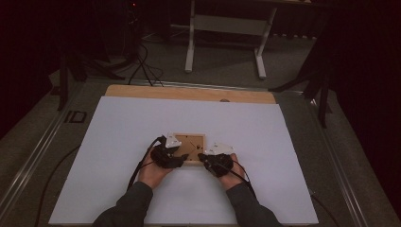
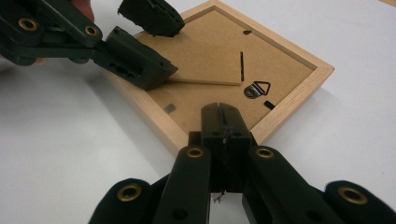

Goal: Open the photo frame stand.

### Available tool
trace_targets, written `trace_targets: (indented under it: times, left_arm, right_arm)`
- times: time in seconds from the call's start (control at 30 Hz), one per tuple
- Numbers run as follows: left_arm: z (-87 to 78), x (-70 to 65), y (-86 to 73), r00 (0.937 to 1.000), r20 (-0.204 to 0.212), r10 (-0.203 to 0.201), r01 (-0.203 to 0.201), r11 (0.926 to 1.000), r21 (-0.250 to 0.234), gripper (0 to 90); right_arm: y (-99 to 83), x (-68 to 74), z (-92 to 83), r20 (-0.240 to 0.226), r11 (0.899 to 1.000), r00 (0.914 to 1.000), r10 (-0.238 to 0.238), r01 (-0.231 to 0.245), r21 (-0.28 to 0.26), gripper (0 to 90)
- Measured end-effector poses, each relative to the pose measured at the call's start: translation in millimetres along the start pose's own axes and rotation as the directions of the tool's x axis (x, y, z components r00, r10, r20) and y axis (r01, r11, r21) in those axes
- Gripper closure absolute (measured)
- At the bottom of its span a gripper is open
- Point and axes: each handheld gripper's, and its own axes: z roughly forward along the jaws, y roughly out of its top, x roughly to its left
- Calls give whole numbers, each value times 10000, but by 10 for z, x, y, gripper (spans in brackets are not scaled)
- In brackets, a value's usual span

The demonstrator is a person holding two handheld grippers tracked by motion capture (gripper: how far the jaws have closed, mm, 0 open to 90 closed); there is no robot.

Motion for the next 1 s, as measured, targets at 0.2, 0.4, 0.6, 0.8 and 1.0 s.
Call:
trace_targets:
  times: [0.2,0.4,0.6,0.8,1.0]
  left_arm:
    - [-45,-19,60,9999,-131,98,-100,9998,-148,513]
    - [-65,-29,70,9997,-196,146,-153,9992,-366,508]
    - [-159,4,69,9996,-6,-272,271,9976,-634,435]
    - [-265,34,-19,9985,53,-543,545,9972,-521,417]
    - [-283,67,-83,9950,387,-924,926,9957,-31,442]
  right_arm:
    - [1,-1,0,-5,10000,10000,24,-24,-4,898]
    - [1,-2,1,-16,10000,10000,25,-25,-4,899]
    - [0,-2,1,-22,10000,10000,15,-15,-13,898]
    - [-1,-2,1,-17,10000,10000,15,-15,-18,898]
    - [-2,-1,2,-13,10000,10000,16,-16,-31,898]
